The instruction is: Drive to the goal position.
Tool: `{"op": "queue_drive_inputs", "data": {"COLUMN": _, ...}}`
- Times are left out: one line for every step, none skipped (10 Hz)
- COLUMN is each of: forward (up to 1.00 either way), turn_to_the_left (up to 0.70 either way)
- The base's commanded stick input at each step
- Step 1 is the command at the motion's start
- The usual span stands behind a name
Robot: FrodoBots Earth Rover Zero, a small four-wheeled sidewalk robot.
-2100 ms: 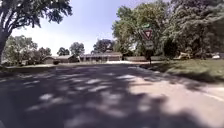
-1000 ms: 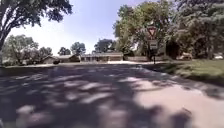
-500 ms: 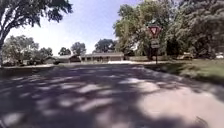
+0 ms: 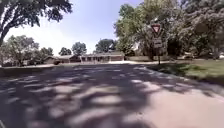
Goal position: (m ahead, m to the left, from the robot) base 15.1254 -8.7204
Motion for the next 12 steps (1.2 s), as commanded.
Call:
{"op": "queue_drive_inputs", "data": {"forward": 0.5, "turn_to_the_left": 0.0}}
{"op": "queue_drive_inputs", "data": {"forward": 0.5, "turn_to_the_left": 0.0}}
{"op": "queue_drive_inputs", "data": {"forward": 0.5, "turn_to_the_left": 0.0}}
{"op": "queue_drive_inputs", "data": {"forward": 0.5, "turn_to_the_left": 0.0}}
{"op": "queue_drive_inputs", "data": {"forward": 0.5, "turn_to_the_left": 0.0}}
{"op": "queue_drive_inputs", "data": {"forward": 0.5, "turn_to_the_left": 0.0}}
{"op": "queue_drive_inputs", "data": {"forward": 0.5, "turn_to_the_left": 0.0}}
{"op": "queue_drive_inputs", "data": {"forward": 0.5, "turn_to_the_left": 0.0}}
{"op": "queue_drive_inputs", "data": {"forward": 0.5, "turn_to_the_left": 0.0}}
{"op": "queue_drive_inputs", "data": {"forward": 0.5, "turn_to_the_left": 0.0}}
{"op": "queue_drive_inputs", "data": {"forward": 0.5, "turn_to_the_left": 0.0}}
{"op": "queue_drive_inputs", "data": {"forward": 0.5, "turn_to_the_left": 0.0}}
